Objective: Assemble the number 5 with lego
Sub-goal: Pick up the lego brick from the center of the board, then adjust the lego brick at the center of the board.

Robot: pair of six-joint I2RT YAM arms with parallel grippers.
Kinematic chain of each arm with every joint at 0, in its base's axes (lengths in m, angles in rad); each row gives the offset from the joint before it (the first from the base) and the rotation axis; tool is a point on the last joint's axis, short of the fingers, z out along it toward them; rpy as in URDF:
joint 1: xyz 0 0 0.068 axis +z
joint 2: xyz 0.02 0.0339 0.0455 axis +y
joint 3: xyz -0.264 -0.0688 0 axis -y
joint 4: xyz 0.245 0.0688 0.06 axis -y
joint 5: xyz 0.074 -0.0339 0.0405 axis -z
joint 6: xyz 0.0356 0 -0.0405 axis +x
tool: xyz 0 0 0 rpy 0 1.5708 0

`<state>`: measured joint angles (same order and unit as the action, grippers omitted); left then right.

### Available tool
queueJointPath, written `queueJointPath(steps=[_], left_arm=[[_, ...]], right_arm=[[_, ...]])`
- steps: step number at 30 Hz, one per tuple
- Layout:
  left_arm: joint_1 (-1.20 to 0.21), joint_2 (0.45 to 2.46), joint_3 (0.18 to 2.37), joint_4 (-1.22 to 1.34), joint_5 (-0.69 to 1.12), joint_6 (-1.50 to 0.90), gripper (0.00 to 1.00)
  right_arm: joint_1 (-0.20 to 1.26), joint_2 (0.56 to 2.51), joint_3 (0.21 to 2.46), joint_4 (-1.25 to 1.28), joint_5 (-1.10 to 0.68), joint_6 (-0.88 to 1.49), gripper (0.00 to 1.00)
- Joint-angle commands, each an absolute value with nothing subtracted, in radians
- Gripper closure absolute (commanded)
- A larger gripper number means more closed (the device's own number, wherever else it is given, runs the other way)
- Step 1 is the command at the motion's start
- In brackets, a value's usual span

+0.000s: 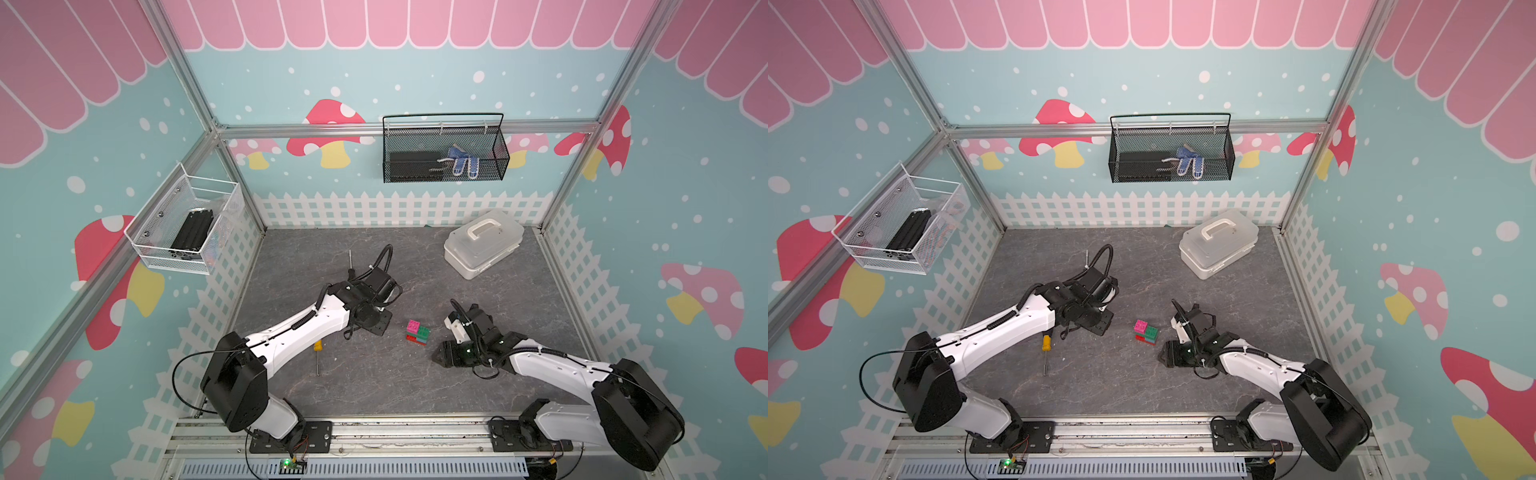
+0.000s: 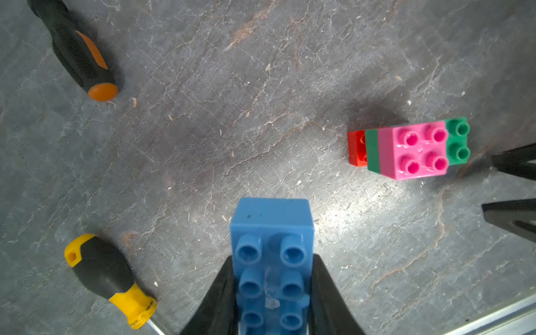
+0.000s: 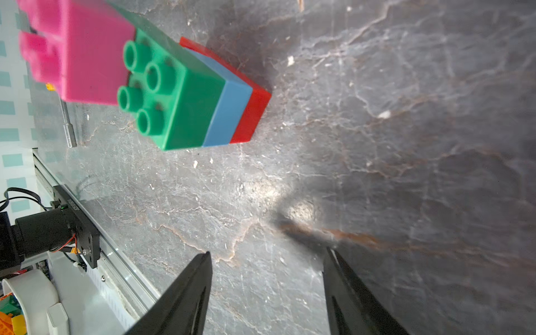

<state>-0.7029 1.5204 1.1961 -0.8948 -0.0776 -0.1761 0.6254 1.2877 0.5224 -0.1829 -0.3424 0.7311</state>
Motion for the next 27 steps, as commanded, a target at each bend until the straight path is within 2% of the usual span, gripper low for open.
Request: queueJointPath(steps=[1,7,11,19,27], left_arm=[[-0.706,1.498,1.234,-0.928,-0.058,-0.132,0.80],[-0.707,1.496,1.251,-0.928,-0.042,-0.125,0.80],[-0.708,1.496,1.256,-0.931,-0.043,-0.121,0.80],[-0.713,1.508,1.273,-0.934,-0.033,-0.119,0.80],[-0.729,1.518,1.307,-0.948,-0.037,-0.097,0.80]], right_arm=[[0.638,1.327,0.540,-0.116,-0.293,0.770,0.37],[0.640,1.434,0.512,0.107,-0.316,0.846,0.37],[0.639,1.501,0.538,0.123,-0.306,0.841,0.38],[0.618,1.525,0.584,0.034,-0.244,0.790,0.38],[0.562,1.602,0.694,-0.048,-0.292,0.668,0.38]])
